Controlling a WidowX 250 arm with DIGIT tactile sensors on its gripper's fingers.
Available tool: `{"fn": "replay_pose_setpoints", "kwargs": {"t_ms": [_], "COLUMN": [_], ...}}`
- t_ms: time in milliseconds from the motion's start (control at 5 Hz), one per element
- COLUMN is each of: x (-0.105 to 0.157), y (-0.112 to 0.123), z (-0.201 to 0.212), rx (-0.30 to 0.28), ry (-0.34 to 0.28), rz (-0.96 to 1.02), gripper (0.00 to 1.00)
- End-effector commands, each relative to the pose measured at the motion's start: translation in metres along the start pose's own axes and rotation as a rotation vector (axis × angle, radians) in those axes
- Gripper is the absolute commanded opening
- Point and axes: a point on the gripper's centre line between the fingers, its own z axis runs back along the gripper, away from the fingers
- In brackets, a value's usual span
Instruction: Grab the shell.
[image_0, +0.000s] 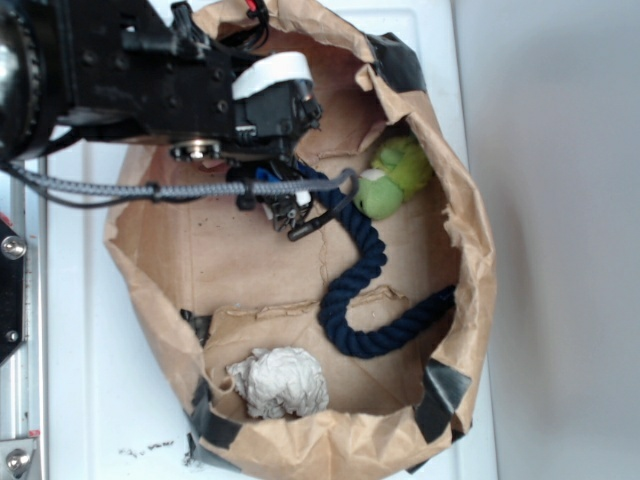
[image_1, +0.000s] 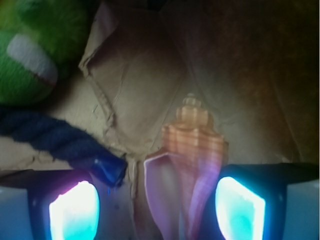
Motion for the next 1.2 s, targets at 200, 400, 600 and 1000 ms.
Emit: {"fn": "replay_pose_setpoints", "kwargs": {"t_ms": [200, 400, 600, 1000], "x": [0.024, 0.022, 0.018, 0.015], "y": [-0.02, -0.023, -0.022, -0.018], "z": [-0.005, -0.005, -0.003, 0.002], "rx": [0.036, 0.041, 0.025, 0.02], "ry": [-0.031, -0.037, -0.056, -0.069], "rz": [-0.009, -0.004, -0.014, -0.013], "gripper": [1.0, 0.99, 0.0, 0.0]}}
